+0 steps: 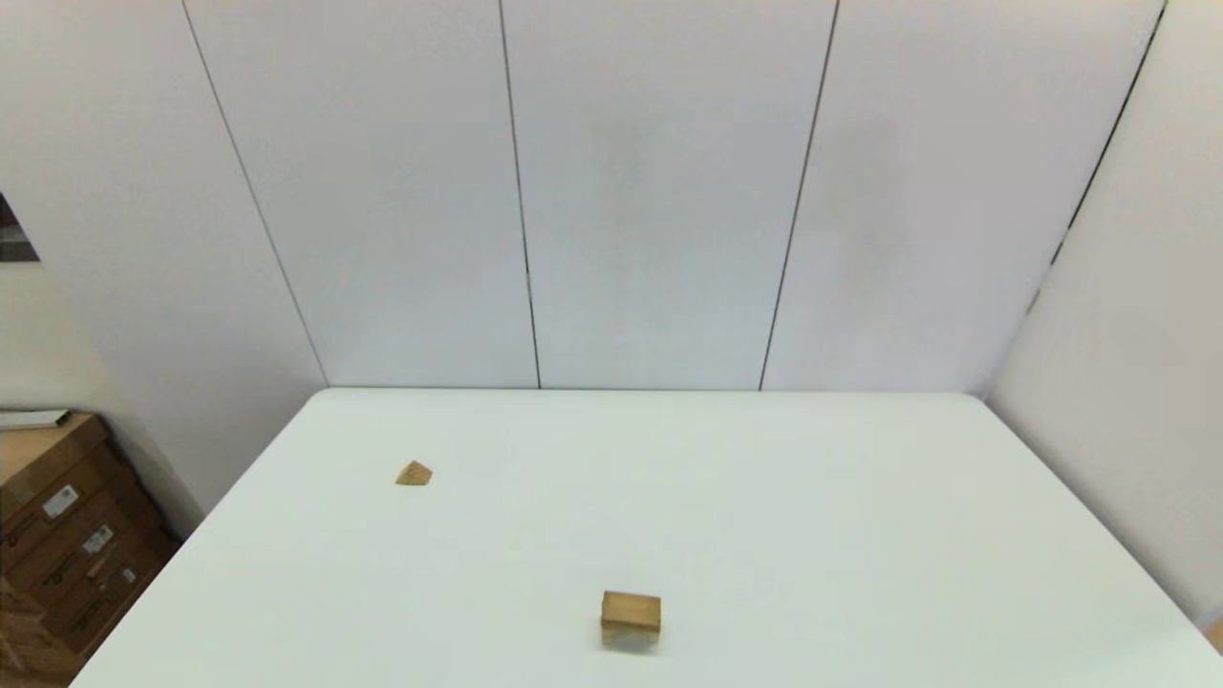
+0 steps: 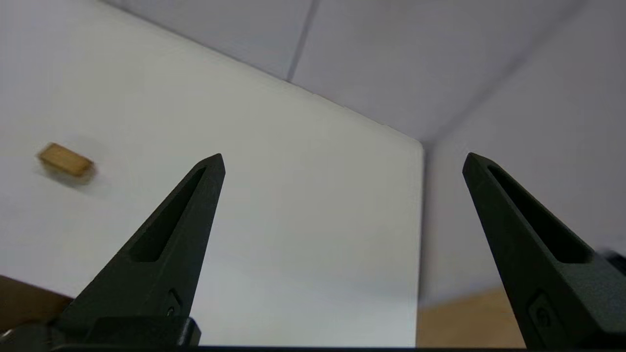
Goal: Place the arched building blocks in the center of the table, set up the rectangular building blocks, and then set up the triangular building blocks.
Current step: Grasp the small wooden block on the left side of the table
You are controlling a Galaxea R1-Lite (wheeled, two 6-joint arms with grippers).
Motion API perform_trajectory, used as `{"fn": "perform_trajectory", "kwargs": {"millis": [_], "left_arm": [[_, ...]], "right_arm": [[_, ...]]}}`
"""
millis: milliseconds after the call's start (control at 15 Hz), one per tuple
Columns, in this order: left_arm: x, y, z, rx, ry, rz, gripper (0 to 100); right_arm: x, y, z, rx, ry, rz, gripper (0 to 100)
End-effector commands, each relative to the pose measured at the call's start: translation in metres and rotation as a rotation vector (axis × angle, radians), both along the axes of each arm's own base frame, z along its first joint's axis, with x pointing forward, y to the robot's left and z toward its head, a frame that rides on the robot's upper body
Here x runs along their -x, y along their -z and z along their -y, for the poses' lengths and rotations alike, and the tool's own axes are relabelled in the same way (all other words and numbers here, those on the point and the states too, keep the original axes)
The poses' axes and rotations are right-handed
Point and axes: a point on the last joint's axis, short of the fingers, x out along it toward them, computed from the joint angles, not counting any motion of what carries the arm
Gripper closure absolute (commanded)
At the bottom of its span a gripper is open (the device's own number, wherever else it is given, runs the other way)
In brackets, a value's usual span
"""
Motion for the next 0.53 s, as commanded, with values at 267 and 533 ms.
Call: {"fn": "perform_trajectory", "kwargs": {"millis": [267, 533], "left_arm": [[0.0, 0.0, 0.0, 0.0, 0.0, -0.003, 0], [0.0, 0.0, 0.0, -0.004, 0.001, -0.002, 0]], "right_arm": [[0.075, 0.136, 0.002, -0.095, 0.24, 0.103, 0], [0.064, 0.18, 0.001, -0.18, 0.177, 0.113, 0]]}}
